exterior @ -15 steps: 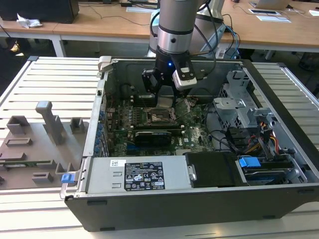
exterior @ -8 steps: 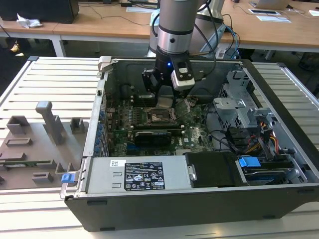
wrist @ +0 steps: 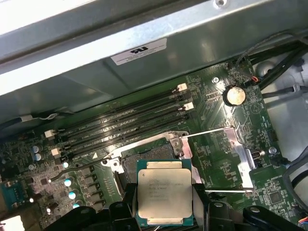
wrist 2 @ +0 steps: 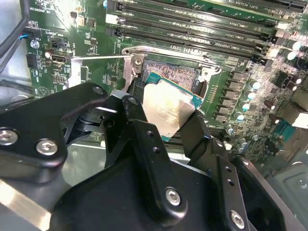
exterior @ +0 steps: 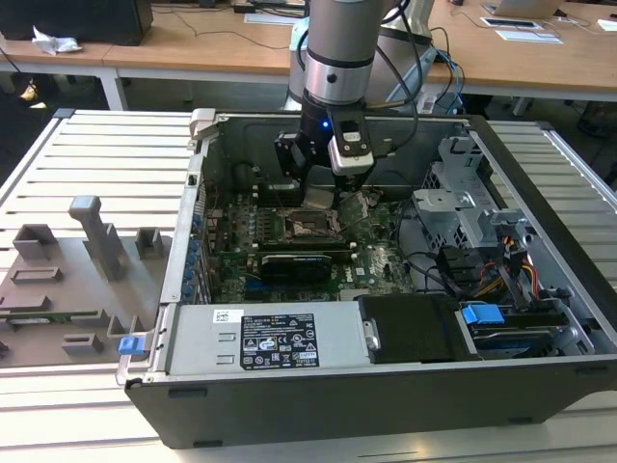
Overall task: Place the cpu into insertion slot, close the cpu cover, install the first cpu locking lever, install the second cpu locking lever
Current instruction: 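Place the cpu into insertion slot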
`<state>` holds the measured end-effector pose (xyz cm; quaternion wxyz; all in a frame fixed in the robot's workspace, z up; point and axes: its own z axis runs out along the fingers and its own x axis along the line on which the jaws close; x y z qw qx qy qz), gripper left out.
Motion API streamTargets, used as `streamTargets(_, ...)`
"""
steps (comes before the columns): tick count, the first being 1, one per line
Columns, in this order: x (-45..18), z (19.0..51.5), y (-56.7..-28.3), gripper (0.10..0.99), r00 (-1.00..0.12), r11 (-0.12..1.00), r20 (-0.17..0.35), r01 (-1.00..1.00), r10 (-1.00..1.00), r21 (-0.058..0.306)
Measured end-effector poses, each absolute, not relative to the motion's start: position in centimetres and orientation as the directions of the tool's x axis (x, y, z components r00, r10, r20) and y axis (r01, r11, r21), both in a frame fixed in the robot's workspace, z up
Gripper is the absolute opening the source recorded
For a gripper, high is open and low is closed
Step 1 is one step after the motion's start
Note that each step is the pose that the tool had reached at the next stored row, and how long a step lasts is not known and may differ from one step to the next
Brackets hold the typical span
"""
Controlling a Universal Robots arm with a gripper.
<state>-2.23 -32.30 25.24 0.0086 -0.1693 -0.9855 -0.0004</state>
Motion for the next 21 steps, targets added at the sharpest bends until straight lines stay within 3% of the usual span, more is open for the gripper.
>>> streamTargets(21, -2.23, 25.15, -32.31, 0.541, -0.875, 0.876, 0.017, 0.483, 0.483, -0.002)
